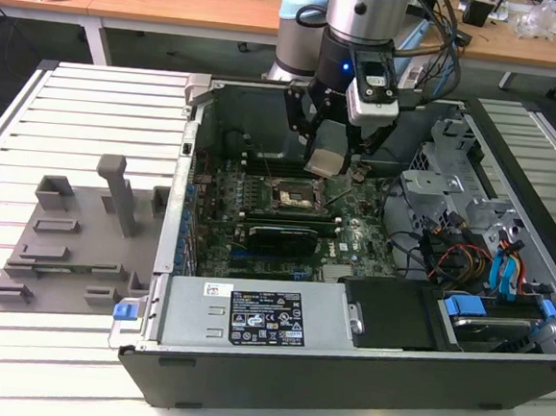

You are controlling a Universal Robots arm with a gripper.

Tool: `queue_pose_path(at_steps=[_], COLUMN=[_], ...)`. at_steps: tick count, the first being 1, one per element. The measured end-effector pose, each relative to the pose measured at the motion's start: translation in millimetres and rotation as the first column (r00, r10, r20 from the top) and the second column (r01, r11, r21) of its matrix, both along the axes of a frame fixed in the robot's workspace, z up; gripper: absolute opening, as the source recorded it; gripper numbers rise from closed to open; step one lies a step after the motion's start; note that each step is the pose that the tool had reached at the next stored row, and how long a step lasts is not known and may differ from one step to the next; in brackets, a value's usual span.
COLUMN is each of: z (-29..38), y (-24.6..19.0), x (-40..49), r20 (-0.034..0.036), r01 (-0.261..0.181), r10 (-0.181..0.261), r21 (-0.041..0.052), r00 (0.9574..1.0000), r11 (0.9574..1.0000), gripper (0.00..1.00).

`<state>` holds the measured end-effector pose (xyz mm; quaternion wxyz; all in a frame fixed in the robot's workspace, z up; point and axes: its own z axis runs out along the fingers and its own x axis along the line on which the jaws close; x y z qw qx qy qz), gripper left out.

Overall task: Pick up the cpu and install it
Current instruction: 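Place the cpu into insertion slot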

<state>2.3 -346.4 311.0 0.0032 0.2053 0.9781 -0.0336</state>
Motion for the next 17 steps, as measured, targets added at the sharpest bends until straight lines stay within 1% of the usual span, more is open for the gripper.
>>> queue_pose_path(at_steps=[4,6,8,9,10,12,14,15,16,17], z=[0.0,-0.1,-0.1,-0.1,-0.1,-0.2,-0.2,-0.2,-0.2,-0.3], y=[0.0,0.0,0.0,0.0,0.0,0.0,0.0,0.0,0.0,0.0], x=[0.0,0.0,0.0,0.0,0.0,0.0,0.0,0.0,0.0,0.0], r20=[0.0001,0.0002,0.0004,0.0005,0.0006,0.0008,0.0012,0.0015,0.0016,0.0018], r01=[0.036,0.073,0.117,0.128,0.152,0.179,0.223,0.239,0.247,0.265], r10=[-0.036,-0.073,-0.117,-0.128,-0.152,-0.179,-0.223,-0.239,-0.247,-0.265], r21=[-0.0027,-0.0054,-0.0080,-0.0085,-0.0095,-0.0107,-0.0127,-0.0136,-0.0141,-0.0151], r00=[0.9993,0.9973,0.9931,0.9917,0.9884,0.9838,0.9749,0.9711,0.9689,0.9643], r11=[0.9993,0.9973,0.9931,0.9917,0.9883,0.9837,0.9748,0.9710,0.9688,0.9642], gripper=[0.55,0.55,0.55,0.55,0.55,0.55,0.55,0.55,0.55,0.55])
